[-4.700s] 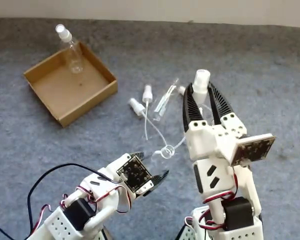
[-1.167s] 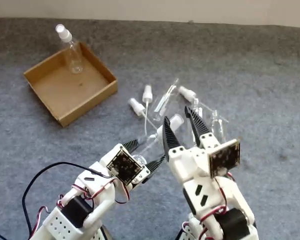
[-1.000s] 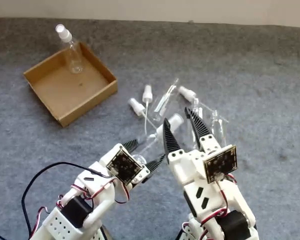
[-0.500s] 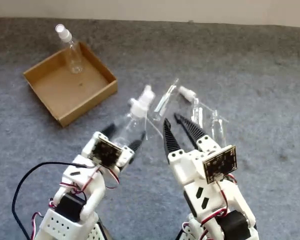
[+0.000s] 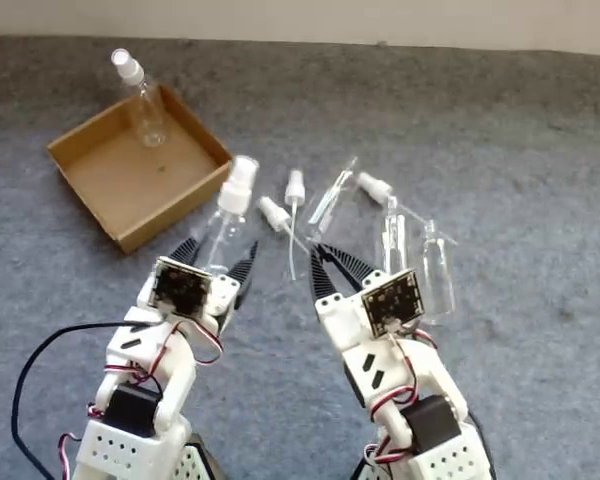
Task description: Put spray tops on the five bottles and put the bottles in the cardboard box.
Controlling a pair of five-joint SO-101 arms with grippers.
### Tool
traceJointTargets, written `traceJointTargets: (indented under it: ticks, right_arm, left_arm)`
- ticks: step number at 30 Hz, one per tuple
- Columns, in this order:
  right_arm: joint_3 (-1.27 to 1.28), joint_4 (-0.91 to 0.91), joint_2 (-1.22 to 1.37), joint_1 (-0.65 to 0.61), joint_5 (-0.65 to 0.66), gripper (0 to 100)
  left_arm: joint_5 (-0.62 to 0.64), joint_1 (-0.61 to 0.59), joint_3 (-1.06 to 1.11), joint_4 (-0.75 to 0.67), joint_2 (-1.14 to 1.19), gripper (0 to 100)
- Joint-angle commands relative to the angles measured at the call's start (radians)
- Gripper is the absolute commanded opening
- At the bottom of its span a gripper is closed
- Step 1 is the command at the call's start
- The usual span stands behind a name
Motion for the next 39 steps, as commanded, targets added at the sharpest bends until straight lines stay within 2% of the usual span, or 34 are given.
traceJointTargets:
  ticks: [1, 5, 8, 16, 21, 23, 26, 29, 35, 39]
  right_arm:
    - [0.030, -0.096, -0.010, -0.007, 0.012, 0.5]
    - [0.054, -0.102, -0.010, -0.010, 0.009, 0.5]
    - [0.076, -0.102, -0.010, -0.059, 0.009, 0.5]
    - [0.102, -0.102, -0.010, -0.243, 0.012, 0.5]
    - [0.102, -0.102, -0.010, -0.344, 0.012, 0.5]
    - [0.102, -0.102, -0.010, -0.380, 0.012, 0.5]
    - [0.102, -0.102, -0.010, -0.398, 0.014, 0.5]
    - [0.102, -0.102, -0.010, -0.397, 0.014, 0.5]
    - [0.102, -0.102, -0.010, -0.395, 0.014, 0.5]
    - [0.102, -0.096, -0.010, -0.389, 0.014, 0.5]
  left_arm:
    - [0.189, -0.059, -0.061, -0.026, -0.015, 6]
    - [0.276, -0.053, -0.067, -0.028, -0.015, 6]
    - [0.318, -0.024, -0.062, -0.071, -0.015, 6]
    - [0.319, -0.030, -0.051, -0.221, -0.015, 6]
    - [0.319, -0.028, 0.028, -0.423, -0.015, 6]
    - [0.319, -0.021, 0.027, -0.462, -0.015, 6]
    - [0.325, -0.004, 0.027, -0.459, -0.015, 6]
    - [0.325, 0.067, 0.027, -0.459, -0.015, 6]
    - [0.321, 0.223, 0.027, -0.339, -0.015, 6]
    - [0.321, 0.240, 0.027, -0.319, -0.015, 6]
